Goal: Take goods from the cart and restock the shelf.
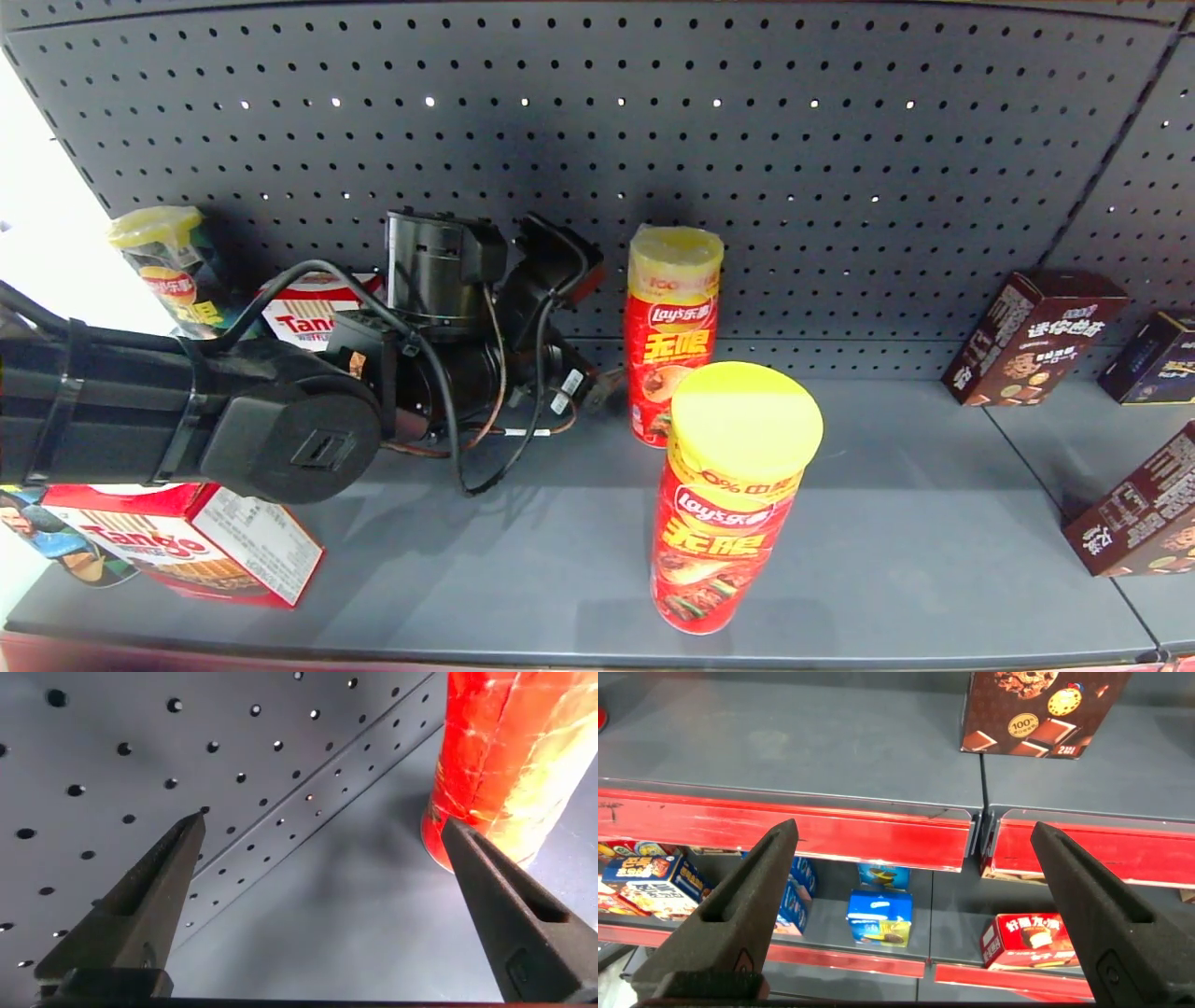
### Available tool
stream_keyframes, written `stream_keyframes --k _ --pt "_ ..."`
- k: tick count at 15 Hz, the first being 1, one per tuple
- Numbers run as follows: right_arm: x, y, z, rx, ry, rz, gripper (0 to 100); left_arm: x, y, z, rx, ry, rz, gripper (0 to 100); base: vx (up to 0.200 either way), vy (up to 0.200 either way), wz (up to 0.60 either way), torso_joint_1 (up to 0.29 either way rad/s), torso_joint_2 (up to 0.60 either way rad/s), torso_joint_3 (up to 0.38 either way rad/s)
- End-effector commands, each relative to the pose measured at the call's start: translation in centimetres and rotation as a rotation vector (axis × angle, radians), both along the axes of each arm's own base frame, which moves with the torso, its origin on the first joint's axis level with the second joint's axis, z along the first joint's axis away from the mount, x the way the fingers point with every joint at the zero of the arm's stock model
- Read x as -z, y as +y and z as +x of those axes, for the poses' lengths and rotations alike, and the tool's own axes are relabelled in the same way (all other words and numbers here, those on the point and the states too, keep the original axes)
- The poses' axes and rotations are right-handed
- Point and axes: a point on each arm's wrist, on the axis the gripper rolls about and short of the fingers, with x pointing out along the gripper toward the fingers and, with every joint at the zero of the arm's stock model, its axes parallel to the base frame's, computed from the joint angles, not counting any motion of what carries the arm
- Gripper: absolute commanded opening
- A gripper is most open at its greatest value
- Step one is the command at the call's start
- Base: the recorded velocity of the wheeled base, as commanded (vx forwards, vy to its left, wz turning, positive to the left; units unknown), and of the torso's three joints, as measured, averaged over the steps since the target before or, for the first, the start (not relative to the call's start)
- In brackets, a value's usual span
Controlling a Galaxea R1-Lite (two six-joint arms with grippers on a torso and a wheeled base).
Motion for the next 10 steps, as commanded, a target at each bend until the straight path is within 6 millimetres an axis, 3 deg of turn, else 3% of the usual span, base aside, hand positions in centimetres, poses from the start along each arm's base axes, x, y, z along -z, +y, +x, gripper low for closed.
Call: stream_keyframes --k 1,4,7,10 --pt "0.0 0.0 0.0 -0.001 0.001 -0.001 100 0.2 -0.2 0.1 0.002 0.002 0.002 100 0.0 0.0 0.0 0.0 0.0 0.0" --pt "0.0 0.0 0.0 -0.001 0.001 -0.001 100 0.3 0.1 -0.1 -0.002 0.005 0.005 100 0.0 0.0 0.0 0.0 0.0 0.0" --pt "0.0 0.0 0.0 -0.001 0.001 -0.001 100 -2.2 1.2 -1.2 -0.02 -0.047 -0.037 100 0.0 0.0 0.0 0.0 0.0 0.0" --pt "0.0 0.0 0.0 -0.001 0.001 -0.001 100 -6.4 3.8 -5.0 -0.047 -0.119 -0.157 100 0.0 0.0 0.0 0.0 0.0 0.0"
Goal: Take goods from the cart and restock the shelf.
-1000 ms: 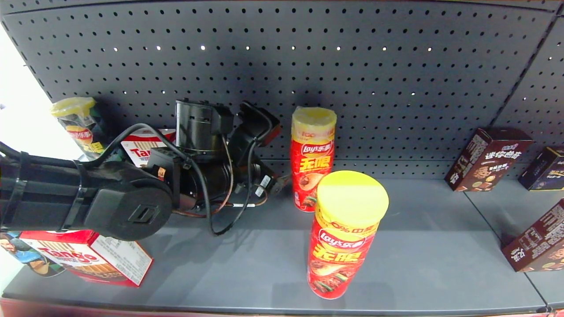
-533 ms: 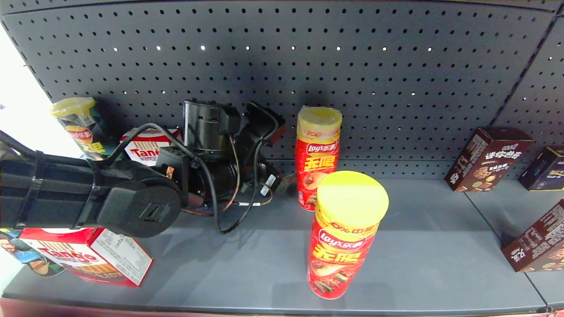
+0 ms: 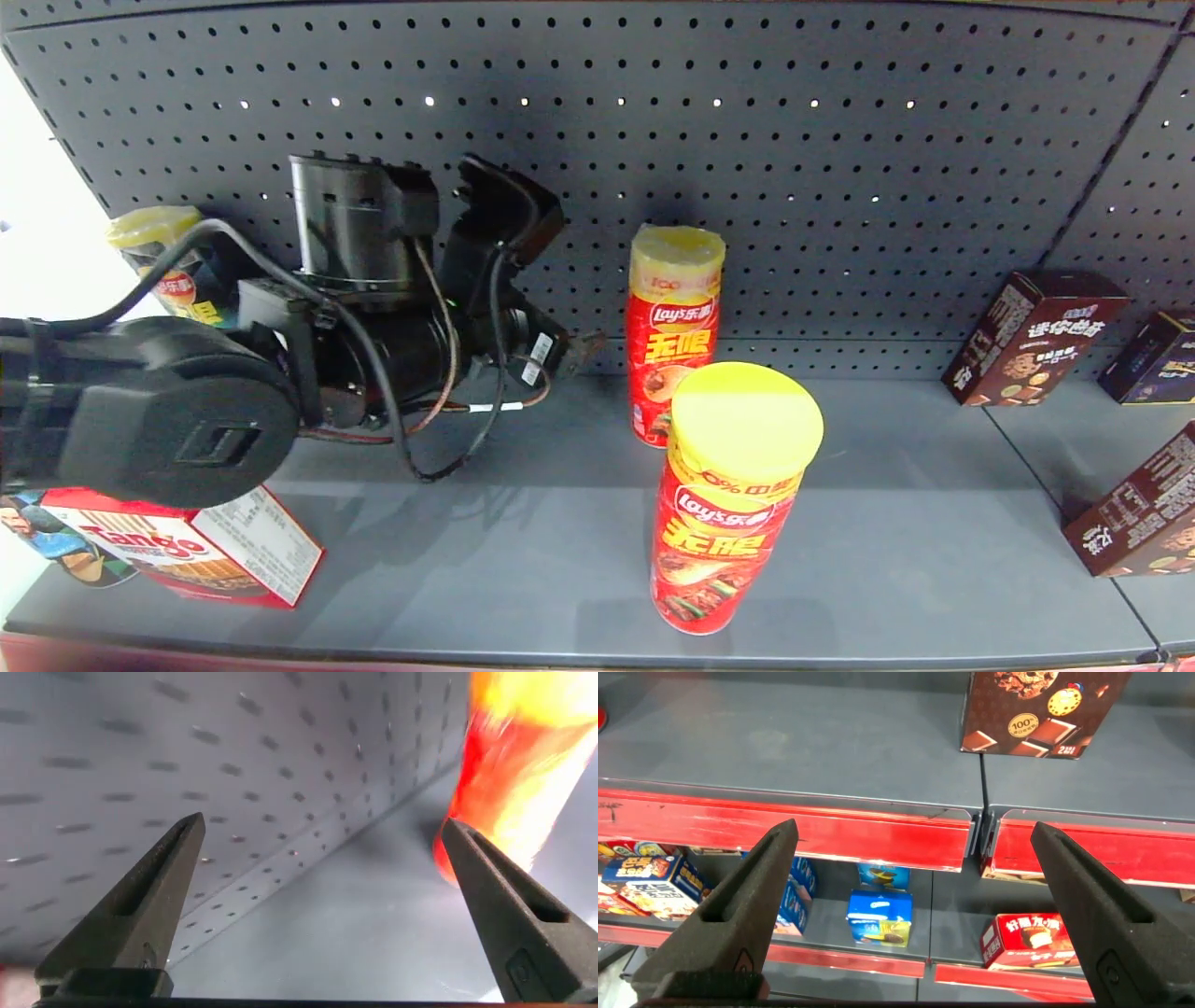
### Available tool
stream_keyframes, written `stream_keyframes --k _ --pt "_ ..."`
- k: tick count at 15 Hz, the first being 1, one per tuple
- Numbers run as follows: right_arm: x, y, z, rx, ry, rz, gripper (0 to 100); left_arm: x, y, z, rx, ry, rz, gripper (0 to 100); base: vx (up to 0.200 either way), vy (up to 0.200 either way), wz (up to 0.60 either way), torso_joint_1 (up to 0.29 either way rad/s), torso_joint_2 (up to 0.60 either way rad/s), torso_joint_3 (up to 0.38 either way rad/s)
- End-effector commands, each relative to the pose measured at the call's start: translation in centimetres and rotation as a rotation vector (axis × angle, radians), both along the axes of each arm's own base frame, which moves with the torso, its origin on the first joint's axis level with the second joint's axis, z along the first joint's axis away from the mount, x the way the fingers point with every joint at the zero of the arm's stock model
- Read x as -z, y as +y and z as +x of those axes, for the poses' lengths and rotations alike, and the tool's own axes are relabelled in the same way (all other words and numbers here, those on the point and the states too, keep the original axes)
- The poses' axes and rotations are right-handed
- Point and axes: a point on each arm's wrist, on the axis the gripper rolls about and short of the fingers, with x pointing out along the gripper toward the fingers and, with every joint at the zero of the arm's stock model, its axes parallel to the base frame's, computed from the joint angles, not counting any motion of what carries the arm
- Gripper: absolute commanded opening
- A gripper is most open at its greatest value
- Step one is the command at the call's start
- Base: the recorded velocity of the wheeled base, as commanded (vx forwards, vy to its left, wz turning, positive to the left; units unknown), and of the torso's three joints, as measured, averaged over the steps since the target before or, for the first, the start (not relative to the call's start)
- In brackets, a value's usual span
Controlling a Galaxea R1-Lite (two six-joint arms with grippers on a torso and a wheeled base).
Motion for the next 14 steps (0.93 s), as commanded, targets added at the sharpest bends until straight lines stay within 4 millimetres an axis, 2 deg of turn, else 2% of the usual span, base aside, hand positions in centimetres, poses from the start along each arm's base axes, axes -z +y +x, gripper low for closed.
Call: stream_keyframes --k 1,3,4,6,7,8,9,10,11,14 --pt "0.0 0.0 0.0 -0.001 0.001 -0.001 100 -4.3 2.9 -5.0 -0.006 -0.081 -0.14 100 0.0 0.0 0.0 0.0 0.0 0.0" --pt "0.0 0.0 0.0 -0.001 0.001 -0.001 100 -6.1 5.3 -9.7 0.01 -0.132 -0.231 100 0.0 0.0 0.0 0.0 0.0 0.0" --pt "0.0 0.0 0.0 -0.001 0.001 -0.001 100 -6.2 7.1 -12.3 0.013 -0.159 -0.249 100 0.0 0.0 0.0 0.0 0.0 0.0" --pt "0.0 0.0 0.0 -0.001 0.001 -0.001 100 -5.0 11.4 -18.8 0.02 -0.212 -0.302 100 0.0 0.0 0.0 0.0 0.0 0.0" --pt "0.0 0.0 0.0 -0.001 0.001 -0.001 100 -4.2 13.0 -21.3 0.019 -0.23 -0.314 100 0.0 0.0 0.0 0.0 0.0 0.0" --pt "0.0 0.0 0.0 -0.001 0.001 -0.001 100 -2.9 14.5 -23.5 0.015 -0.22 -0.308 100 0.0 0.0 0.0 0.0 0.0 0.0" --pt "0.0 0.0 0.0 -0.001 0.001 -0.001 100 -1.8 15.6 -24.6 -0.045 -0.208 -0.295 100 0.0 0.0 0.0 0.0 0.0 0.0" --pt "0.0 0.0 0.0 -0.001 0.001 -0.001 100 -0.1 17.5 -27.3 -0.242 -0.248 -0.281 100 0.0 0.0 0.0 0.0 0.0 0.0" --pt "0.0 0.0 0.0 -0.001 0.001 -0.001 100 1.8 17.9 -28.8 -0.28 -0.274 -0.305 100 0.0 0.0 0.0 0.0 0.0 0.0" --pt "0.0 0.0 0.0 -0.001 0.001 -0.001 100 6.5 17.8 -30.5 -0.223 -0.256 -0.345 100 0.0 0.0 0.0 0.0 0.0 0.0"
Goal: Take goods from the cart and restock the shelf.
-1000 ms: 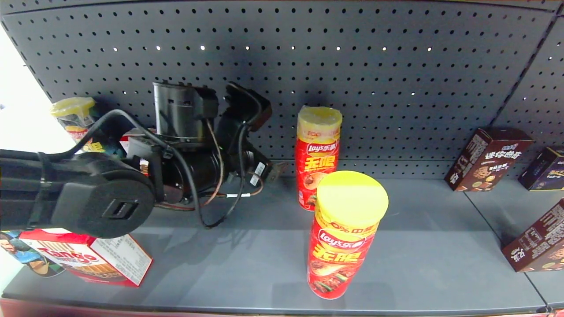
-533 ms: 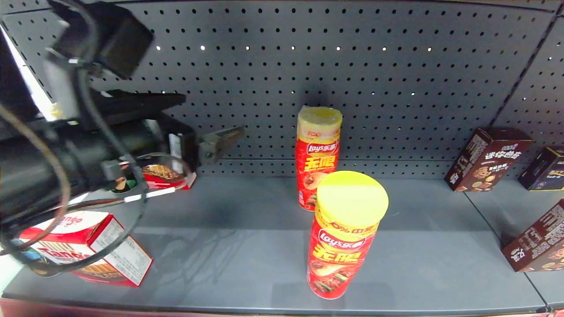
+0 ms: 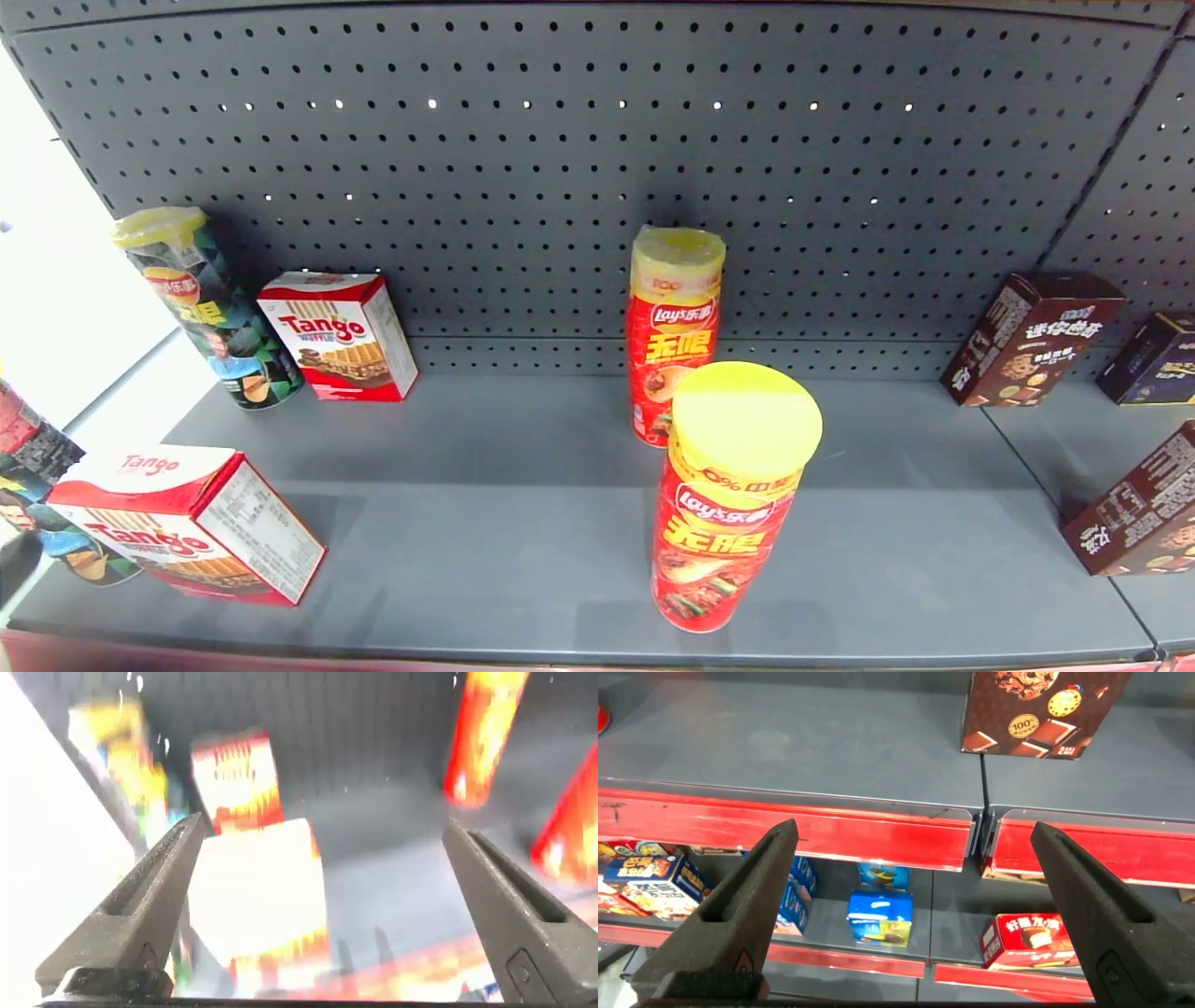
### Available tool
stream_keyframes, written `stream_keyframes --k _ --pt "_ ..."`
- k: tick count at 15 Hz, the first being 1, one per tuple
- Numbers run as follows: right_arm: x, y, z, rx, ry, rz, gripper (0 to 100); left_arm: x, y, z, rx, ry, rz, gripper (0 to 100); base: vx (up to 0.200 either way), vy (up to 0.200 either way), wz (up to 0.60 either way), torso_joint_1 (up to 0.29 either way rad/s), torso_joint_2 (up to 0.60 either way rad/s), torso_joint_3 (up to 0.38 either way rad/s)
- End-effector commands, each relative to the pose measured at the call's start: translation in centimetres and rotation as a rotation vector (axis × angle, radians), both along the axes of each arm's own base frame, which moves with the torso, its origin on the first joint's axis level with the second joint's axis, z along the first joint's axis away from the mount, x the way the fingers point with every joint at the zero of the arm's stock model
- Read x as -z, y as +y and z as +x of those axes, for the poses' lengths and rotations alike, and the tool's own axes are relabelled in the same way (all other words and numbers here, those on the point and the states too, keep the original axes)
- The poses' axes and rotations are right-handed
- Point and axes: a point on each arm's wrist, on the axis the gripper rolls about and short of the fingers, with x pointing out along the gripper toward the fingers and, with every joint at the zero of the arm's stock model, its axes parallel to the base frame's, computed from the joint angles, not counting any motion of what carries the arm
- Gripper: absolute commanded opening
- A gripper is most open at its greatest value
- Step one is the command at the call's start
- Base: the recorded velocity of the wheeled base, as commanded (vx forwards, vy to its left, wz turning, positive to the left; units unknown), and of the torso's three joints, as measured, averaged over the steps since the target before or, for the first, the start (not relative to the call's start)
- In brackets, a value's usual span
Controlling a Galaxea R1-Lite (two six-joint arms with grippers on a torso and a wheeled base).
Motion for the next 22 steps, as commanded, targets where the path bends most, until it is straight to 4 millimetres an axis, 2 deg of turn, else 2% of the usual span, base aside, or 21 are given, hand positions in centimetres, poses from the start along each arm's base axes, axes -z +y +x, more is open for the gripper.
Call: stream_keyframes --k 1,2,4,6,8,15,16,17,18,22 --pt "0.0 0.0 0.0 -0.003 0.001 -0.001 100 7.4 0.3 -3.9 -0.017 -0.052 -0.023 100 0.0 0.0 0.0 0.0 0.0 0.0" --pt "0.0 0.0 0.0 -0.001 0.001 -0.001 100 9.5 0.1 -3.9 -0.025 -0.058 -0.018 100 0.0 0.0 0.0 0.0 0.0 0.0" --pt "0.0 0.0 0.0 -0.001 0.001 -0.001 100 12.2 0.0 -4.0 -0.08 -0.08 -0.009 100 0.0 0.0 0.0 0.0 0.0 0.0" --pt "0.0 0.0 0.0 -0.001 0.001 -0.001 100 12.5 0.0 -4.1 -0.067 -0.061 -0.014 100 0.0 0.0 0.0 0.0 0.0 0.0" --pt "0.0 0.0 0.0 -0.001 0.001 -0.001 100 14.0 0.1 -4.3 -0.041 0.041 -0.002 100 0.0 0.0 0.0 0.0 0.0 0.0" --pt "0.0 0.0 0.0 -0.001 0.001 -0.001 100 14.1 0.1 -4.3 -0.041 0.059 -0.054 100 0.0 0.0 0.0 0.0 0.0 0.0" --pt "0.0 0.0 0.0 -0.001 0.001 -0.001 100 14.2 0.2 -4.3 -0.102 0.067 -0.052 100 0.0 0.0 0.0 0.0 0.0 0.0" --pt "0.0 0.0 0.0 -0.001 0.001 -0.001 100 14.8 0.5 -4.2 -0.246 0.119 -0.049 100 0.0 0.0 0.0 0.0 0.0 0.0" --pt "0.0 0.0 0.0 -0.003 0.001 -0.001 100 14.9 0.6 -4.2 -0.28 0.132 -0.052 100 0.0 0.0 0.0 0.0 0.0 0.0" --pt "0.0 0.0 0.0 -0.001 0.001 -0.001 100 14.8 0.5 -4.2 -0.247 0.12 -0.055 100 0.0 0.0 0.0 0.0 0.0 0.0"
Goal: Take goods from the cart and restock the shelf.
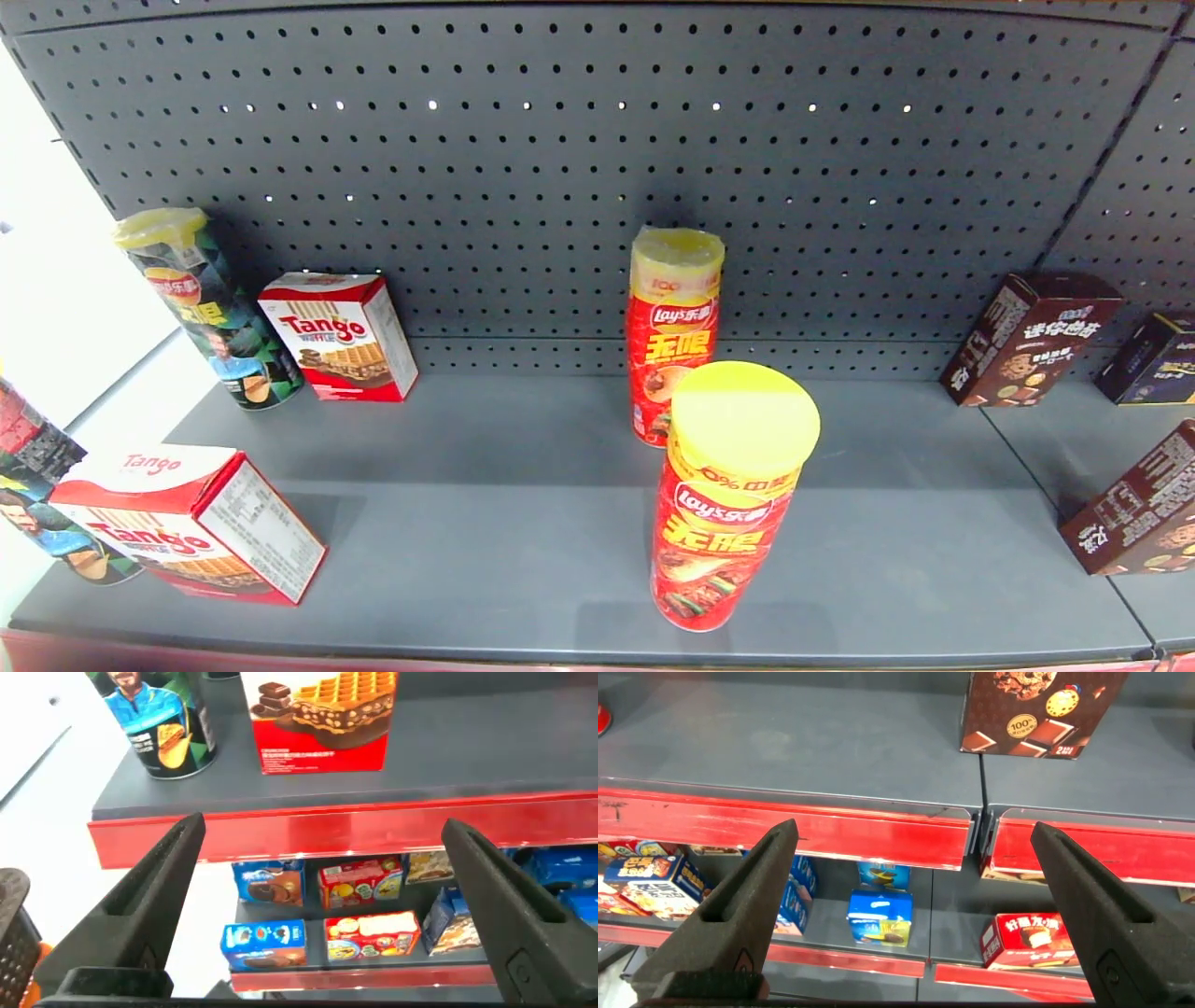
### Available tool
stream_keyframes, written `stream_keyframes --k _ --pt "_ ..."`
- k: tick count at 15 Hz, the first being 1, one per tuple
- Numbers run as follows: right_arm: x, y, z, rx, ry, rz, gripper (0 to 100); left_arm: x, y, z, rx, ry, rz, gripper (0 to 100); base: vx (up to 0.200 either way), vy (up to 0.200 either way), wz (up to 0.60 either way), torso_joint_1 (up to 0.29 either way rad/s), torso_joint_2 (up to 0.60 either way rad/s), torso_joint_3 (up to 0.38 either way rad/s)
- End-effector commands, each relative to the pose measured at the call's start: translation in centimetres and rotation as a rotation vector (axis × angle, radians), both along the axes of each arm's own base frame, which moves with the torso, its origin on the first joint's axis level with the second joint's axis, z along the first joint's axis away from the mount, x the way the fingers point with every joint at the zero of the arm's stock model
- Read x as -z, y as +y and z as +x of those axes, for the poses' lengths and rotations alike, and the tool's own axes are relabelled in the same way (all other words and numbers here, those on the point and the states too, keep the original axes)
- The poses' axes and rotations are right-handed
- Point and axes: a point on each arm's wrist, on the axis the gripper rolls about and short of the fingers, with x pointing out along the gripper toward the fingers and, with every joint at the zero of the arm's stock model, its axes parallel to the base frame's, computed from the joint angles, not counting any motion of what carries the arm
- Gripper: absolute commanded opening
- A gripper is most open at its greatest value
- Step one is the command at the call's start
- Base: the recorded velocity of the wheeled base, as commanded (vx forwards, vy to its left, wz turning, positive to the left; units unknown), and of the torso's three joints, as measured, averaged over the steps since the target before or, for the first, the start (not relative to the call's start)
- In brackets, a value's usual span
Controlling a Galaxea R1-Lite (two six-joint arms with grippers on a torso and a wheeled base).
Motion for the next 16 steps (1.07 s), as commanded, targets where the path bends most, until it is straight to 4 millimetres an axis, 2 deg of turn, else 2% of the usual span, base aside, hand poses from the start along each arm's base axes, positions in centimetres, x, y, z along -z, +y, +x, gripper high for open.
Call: stream_keyframes --k 1,7,8,9,10,11,13,16 --pt "0.0 0.0 0.0 -0.001 0.001 0.0 100 0.0 0.0 0.0 0.002 0.005 -0.001 100 0.0 0.0 0.0 0.0 0.0 0.0" --pt "-0.1 0.0 0.0 -0.022 -0.008 -0.002 100 0.0 0.0 0.0 0.021 0.005 0.004 100 0.0 0.0 0.0 0.0 0.0 0.0" --pt "-6.9 0.2 0.0 -0.096 -0.133 0.013 100 0.0 0.0 0.0 0.021 0.007 0.004 100 0.0 0.0 0.0 0.0 0.0 0.0" --pt "-13.3 0.6 3.2 -0.106 -0.064 0.02 100 0.0 0.0 0.0 0.017 0.005 0.004 100 0.0 0.0 0.0 0.0 0.0 0.0" --pt "-15.9 0.8 4.7 -0.127 -0.055 0.019 100 0.0 0.0 0.0 0.019 0.005 0.004 100 0.0 0.0 0.0 0.0 0.0 0.0" --pt "-17.6 1.4 6.4 -0.233 -0.032 0.019 100 0.0 0.0 0.0 0.024 0.007 0.004 100 0.0 0.0 0.0 0.0 0.0 0.0" --pt "-17.0 2.7 9.7 -0.337 0.086 -0.008 100 0.0 0.0 0.0 0.016 0.004 0.004 100 0.0 0.0 0.0 0.0 0.0 0.0" --pt "-16.2 6.0 14.0 -0.498 0.145 -0.094 100 0.0 0.0 0.0 0.016 0.004 0.004 100 0.0 0.0 0.0 0.0 0.0 0.0"
